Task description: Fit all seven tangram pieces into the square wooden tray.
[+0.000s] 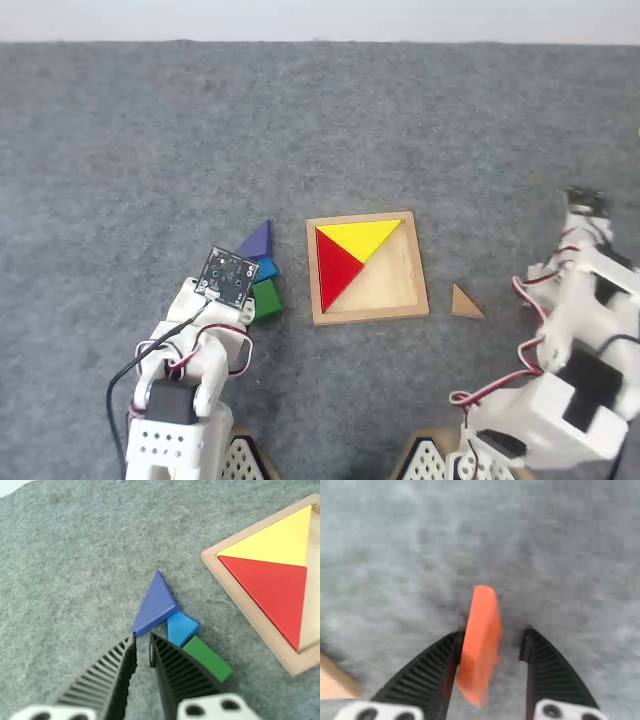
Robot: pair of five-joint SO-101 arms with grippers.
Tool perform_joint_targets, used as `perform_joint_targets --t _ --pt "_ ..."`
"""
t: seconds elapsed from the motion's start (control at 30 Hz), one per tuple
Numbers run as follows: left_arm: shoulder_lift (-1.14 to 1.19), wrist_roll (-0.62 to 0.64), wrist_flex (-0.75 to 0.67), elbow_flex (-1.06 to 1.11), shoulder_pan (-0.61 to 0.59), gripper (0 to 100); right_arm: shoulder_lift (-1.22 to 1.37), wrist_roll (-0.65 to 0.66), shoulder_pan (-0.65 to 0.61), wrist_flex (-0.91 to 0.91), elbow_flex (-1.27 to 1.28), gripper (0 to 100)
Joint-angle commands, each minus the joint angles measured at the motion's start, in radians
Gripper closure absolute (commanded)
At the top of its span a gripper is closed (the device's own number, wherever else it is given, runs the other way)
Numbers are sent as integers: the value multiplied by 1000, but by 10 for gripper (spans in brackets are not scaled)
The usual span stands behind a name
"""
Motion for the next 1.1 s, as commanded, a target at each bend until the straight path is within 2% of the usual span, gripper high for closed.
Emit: perform_joint_targets --t 0.0,0.2,0.33,0.6,0.97,1.07 --pt "-14 8 6 -8 -5 949 -1 -15 127 45 -75 794" --pt "-14 8 6 -8 -5 949 -2 -51 216 142 -210 793" --pt "-14 8 6 -8 -5 949 -2 -57 176 217 -253 791" --pt "-14 8 6 -8 -5 949 8 -57 96 237 -247 790" --pt "-14 8 6 -8 -5 949 8 -48 128 222 -219 790" --pt "-14 8 6 -8 -5 949 10 -9 137 205 -218 790"
